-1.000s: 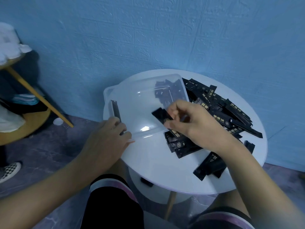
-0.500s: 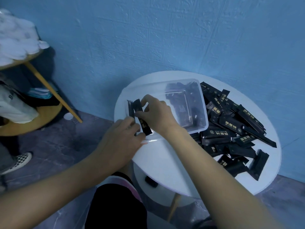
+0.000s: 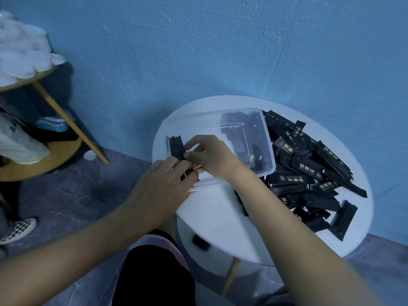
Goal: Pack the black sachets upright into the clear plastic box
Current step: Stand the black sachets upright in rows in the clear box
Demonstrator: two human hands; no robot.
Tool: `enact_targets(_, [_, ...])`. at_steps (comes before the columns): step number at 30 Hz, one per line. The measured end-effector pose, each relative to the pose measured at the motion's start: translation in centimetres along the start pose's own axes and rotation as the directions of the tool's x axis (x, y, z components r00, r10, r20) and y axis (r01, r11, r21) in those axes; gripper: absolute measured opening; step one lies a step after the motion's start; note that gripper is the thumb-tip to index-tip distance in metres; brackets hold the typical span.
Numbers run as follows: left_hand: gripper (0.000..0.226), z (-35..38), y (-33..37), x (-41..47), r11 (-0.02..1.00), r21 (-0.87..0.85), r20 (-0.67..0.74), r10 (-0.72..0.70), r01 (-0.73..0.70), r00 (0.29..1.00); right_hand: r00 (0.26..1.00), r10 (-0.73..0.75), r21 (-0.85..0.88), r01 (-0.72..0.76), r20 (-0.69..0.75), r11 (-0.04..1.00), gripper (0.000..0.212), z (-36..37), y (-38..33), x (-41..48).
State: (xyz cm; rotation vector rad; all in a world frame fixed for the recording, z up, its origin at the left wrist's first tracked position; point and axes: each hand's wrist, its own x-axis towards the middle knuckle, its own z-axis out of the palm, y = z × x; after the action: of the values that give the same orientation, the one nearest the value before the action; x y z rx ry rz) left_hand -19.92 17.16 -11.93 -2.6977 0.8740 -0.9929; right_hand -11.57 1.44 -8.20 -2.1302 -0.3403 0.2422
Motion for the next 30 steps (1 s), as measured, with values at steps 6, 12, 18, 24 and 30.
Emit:
enact_targets(6, [0.038, 0.2, -0.3, -0.3, 1.000, -0.012, 0.039, 0.001, 0.000, 0.999, 1.000, 0.010, 0.091, -0.012, 0.027, 0.996, 0.011, 0.2, 0.3, 0.0])
enact_targets(12, [0.019, -0.1, -0.5, -0.1, 0.999, -0.042, 0.060, 0.016, -0.013, 0.998, 0.998, 0.042, 0.160, -0.048, 0.043, 0.986, 0.016, 0.2, 0.1, 0.0])
enact_targets(18, [0.010, 0.3, -0.9, -0.1, 0.999, -0.027, 0.055, 0.041, -0.039, 0.998, 0.997, 0.058, 0.185, -0.066, 0.047, 0.981, 0.012, 0.4, -0.1, 0.3])
enact_targets(24, [0.008, 0.4, -0.9, 0.0, 0.997, -0.044, 0.053, 0.058, -0.056, 0.997, 1.000, 0.015, 0.102, -0.016, 0.006, 0.995, 0.025, 0.6, -1.1, 0.9])
enact_targets(30, [0.009, 0.1, -0.8, 0.1, 0.997, -0.036, 0.025, 0.068, -0.067, 0.997, 0.999, -0.008, 0.021, 0.008, -0.031, 1.000, 0.026, 1.0, -1.5, 1.0])
